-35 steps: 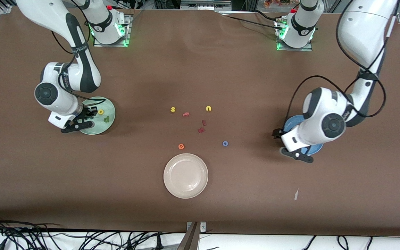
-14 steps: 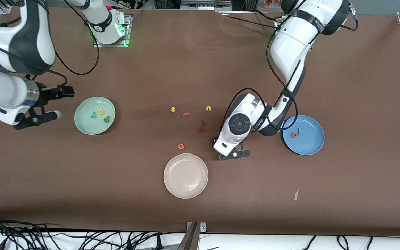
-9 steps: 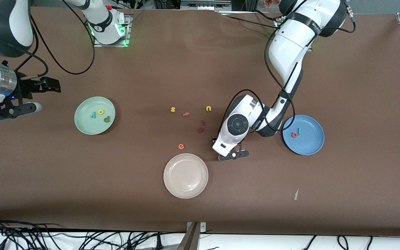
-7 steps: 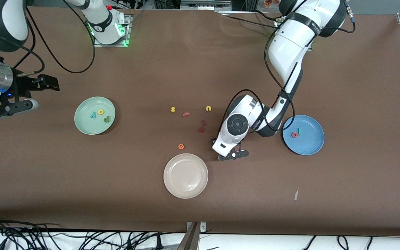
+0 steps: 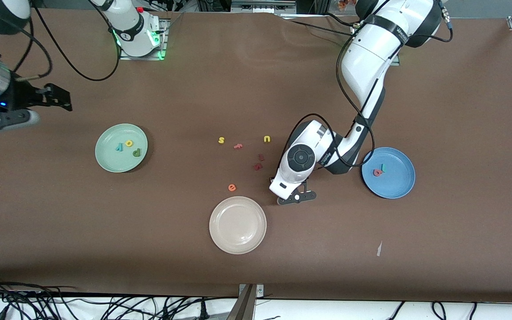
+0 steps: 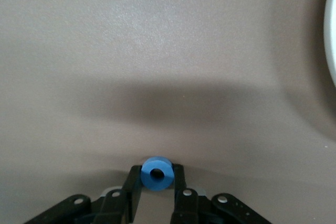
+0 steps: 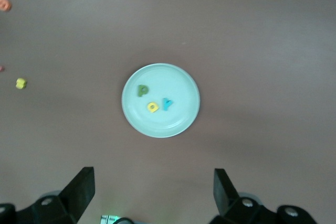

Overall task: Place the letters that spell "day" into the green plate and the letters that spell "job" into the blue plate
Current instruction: 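Carry the blue o to the blue plate and open the left gripper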

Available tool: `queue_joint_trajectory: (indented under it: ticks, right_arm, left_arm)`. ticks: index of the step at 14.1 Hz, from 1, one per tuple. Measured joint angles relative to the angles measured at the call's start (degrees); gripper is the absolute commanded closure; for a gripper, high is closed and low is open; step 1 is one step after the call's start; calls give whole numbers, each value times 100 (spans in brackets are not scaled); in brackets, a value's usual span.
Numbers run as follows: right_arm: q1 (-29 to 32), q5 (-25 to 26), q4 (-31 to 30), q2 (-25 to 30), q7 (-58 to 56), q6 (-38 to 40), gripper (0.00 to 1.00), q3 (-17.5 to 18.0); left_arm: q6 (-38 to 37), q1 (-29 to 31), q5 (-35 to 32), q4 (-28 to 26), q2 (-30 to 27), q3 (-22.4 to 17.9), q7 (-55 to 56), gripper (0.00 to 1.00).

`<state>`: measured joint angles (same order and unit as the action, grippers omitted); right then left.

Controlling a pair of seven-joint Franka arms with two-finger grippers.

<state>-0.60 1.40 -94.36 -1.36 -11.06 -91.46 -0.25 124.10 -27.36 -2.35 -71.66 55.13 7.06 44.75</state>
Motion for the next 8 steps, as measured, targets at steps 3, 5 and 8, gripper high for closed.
queue_joint_trajectory:
  ticks: [3,5,8]
  right_arm:
    - [307,-32,76,141,-34,-169,0,-8]
    - [311,-92,77,201,-15,98,0,-8]
    - [308,-120,21,331,382,95,0,43]
  left_arm:
    - [-1,-4,-1,4,0,-6,0,81]
    - [-7,8,-12,42,-4,-37,-41,82]
    - [-580,258,-18,169,-224,-91,-749,82]
